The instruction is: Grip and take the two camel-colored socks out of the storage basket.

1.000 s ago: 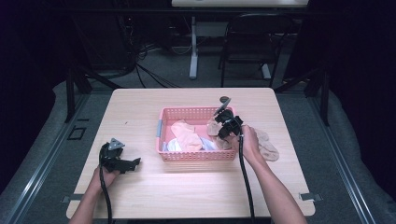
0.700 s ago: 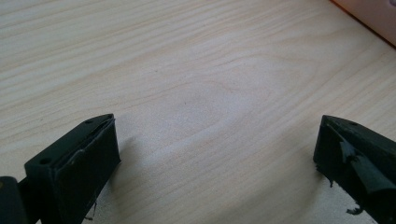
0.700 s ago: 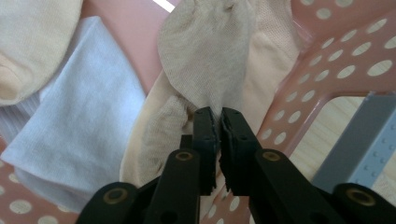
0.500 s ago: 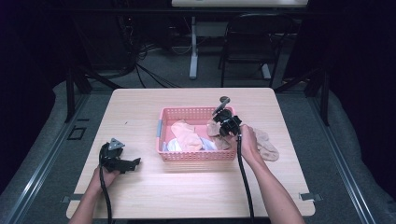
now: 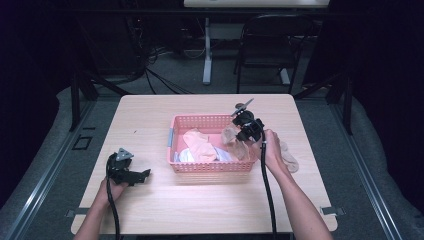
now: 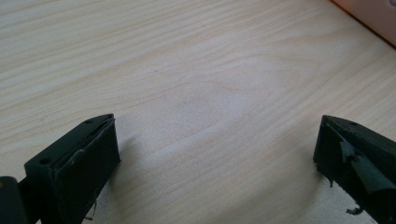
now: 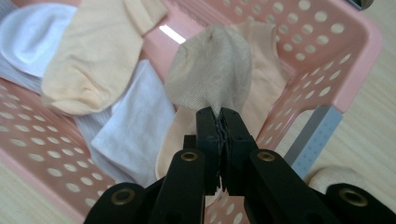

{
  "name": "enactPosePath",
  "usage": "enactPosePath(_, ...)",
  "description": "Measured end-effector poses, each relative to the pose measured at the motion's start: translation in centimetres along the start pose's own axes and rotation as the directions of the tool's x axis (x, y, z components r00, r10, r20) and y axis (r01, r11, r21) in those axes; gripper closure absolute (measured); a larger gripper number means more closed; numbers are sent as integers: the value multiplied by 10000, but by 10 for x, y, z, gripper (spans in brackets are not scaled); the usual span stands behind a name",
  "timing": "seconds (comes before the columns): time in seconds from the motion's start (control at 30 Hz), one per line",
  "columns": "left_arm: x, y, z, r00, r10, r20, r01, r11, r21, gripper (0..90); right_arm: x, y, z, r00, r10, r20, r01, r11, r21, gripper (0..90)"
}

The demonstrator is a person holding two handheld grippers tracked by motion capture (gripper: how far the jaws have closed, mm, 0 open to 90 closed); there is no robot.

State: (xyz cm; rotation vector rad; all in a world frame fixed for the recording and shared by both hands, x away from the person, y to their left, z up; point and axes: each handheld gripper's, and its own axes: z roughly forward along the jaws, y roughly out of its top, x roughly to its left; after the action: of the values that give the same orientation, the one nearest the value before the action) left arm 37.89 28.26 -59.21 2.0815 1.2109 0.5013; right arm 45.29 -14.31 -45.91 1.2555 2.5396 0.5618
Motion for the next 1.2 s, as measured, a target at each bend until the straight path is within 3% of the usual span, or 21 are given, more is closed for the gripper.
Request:
enactPosePath(0.2,0,0,0,10000,0,0,0,10000,1,0,-3,3,-26,9989,139,-457,-170,9976,-674,879)
enactPosePath(0.53,0,0,0,10000,8,10,-8,10000,-5,0,-3,12,-64,9981,-42,-618,-41,9911,-1328,879)
enactPosePath(0.87,0,0,0,10000,36,20,-36,10000,1,0,-1,17,-89,9977,-277,-626,178,9881,-1530,880)
enactPosePath(1.2,0,0,0,10000,9,13,-9,10000,-9,0,-5,10,-117,9981,-307,-528,198,9804,-1962,880)
